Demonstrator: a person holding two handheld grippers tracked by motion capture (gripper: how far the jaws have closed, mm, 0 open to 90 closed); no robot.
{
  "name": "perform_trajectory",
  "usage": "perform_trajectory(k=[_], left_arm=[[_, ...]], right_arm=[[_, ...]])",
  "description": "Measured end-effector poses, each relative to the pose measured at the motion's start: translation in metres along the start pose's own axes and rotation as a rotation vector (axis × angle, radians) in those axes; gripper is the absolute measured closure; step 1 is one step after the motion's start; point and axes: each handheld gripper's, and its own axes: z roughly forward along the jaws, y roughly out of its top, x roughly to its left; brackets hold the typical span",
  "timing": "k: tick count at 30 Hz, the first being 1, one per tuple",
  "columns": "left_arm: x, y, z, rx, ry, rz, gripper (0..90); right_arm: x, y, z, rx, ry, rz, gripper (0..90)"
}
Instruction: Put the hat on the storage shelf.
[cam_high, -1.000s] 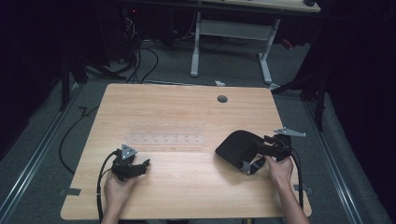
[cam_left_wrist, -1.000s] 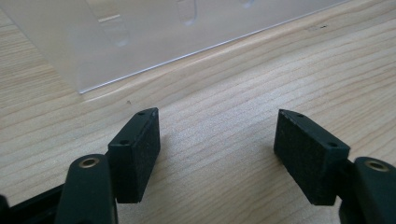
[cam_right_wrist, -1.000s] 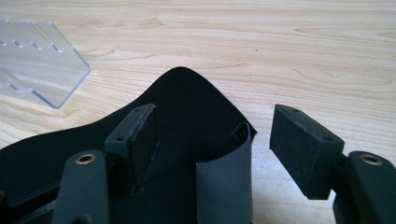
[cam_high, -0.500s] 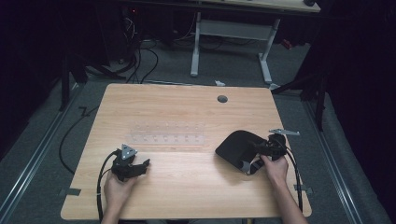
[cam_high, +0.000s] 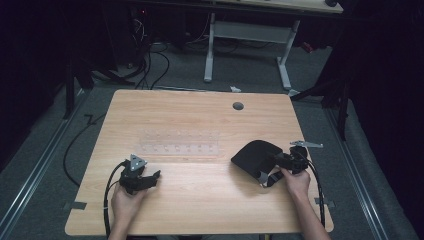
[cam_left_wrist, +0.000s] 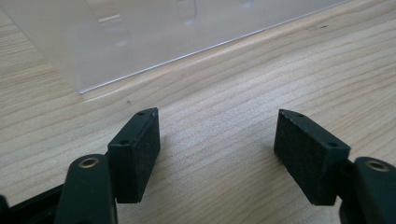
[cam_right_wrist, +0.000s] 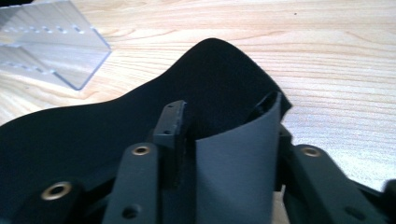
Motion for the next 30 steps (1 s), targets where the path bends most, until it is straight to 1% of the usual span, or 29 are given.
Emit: perform_trajectory(k=[1, 2, 4, 5, 6, 7, 8, 11, 12, 15, 19, 20, 23, 26, 30], left_arm=[[0.000, 0.000, 0.000, -0.001, 0.000, -0.001, 31.8], [0.000, 0.000, 0.000, 0.000, 0.001, 0.002, 31.7], [0.000, 0.000, 0.000, -0.001, 0.002, 0.001, 31.7], [0.000, 0.000, 0.000, -0.001, 0.002, 0.001, 31.6], [0.000, 0.000, 0.000, 0.000, 0.002, 0.002, 31.5], [0.000, 0.000, 0.000, 0.000, 0.002, 0.002, 31.5], [0.000, 0.000, 0.000, 0.000, 0.002, 0.002, 31.5], [0.000, 0.000, 0.000, -0.001, 0.002, 0.001, 31.5], [0.000, 0.000, 0.000, -0.001, 0.003, 0.002, 31.5], [0.000, 0.000, 0.001, -0.002, 0.003, 0.002, 31.4], [0.000, 0.000, 0.000, -0.001, 0.003, 0.001, 31.4], [0.000, 0.000, 0.000, 0.000, 0.002, 0.001, 31.4], [0.000, 0.000, 0.000, 0.000, 0.001, 0.001, 31.4], [0.000, 0.000, 0.000, 0.000, 0.001, 0.001, 31.4], [-0.001, 0.000, 0.000, 0.000, 0.002, 0.001, 31.3]], right_arm=[[0.001, -0.001, -0.003, -0.007, 0.008, -0.024, 67.8], [0.003, -0.001, -0.005, -0.010, 0.013, -0.038, 69.6], [0.005, 0.000, -0.009, -0.011, 0.018, -0.060, 73.2], [0.005, 0.000, -0.009, -0.011, 0.018, -0.060, 73.2], [0.007, 0.000, -0.012, -0.016, 0.026, -0.082, 76.5], [0.007, 0.000, -0.012, -0.016, 0.026, -0.082, 76.5], [0.007, 0.000, -0.013, -0.017, 0.032, -0.092, 77.7], [0.008, -0.001, -0.016, -0.018, 0.044, -0.103, 80.2], [0.008, -0.002, -0.017, -0.014, 0.058, -0.094, 81.4], [0.009, -0.002, -0.018, -0.017, 0.071, -0.099, 82.4], [0.013, -0.002, -0.021, -0.020, 0.092, -0.108, 83.9], [0.016, -0.002, -0.023, -0.025, 0.097, -0.110, 84.2], [0.019, -0.002, -0.025, -0.023, 0.099, -0.118, 84.3], [0.022, -0.002, -0.029, -0.021, 0.093, -0.109, 84.4], [0.026, -0.003, -0.036, -0.024, 0.078, -0.109, 84.6]])
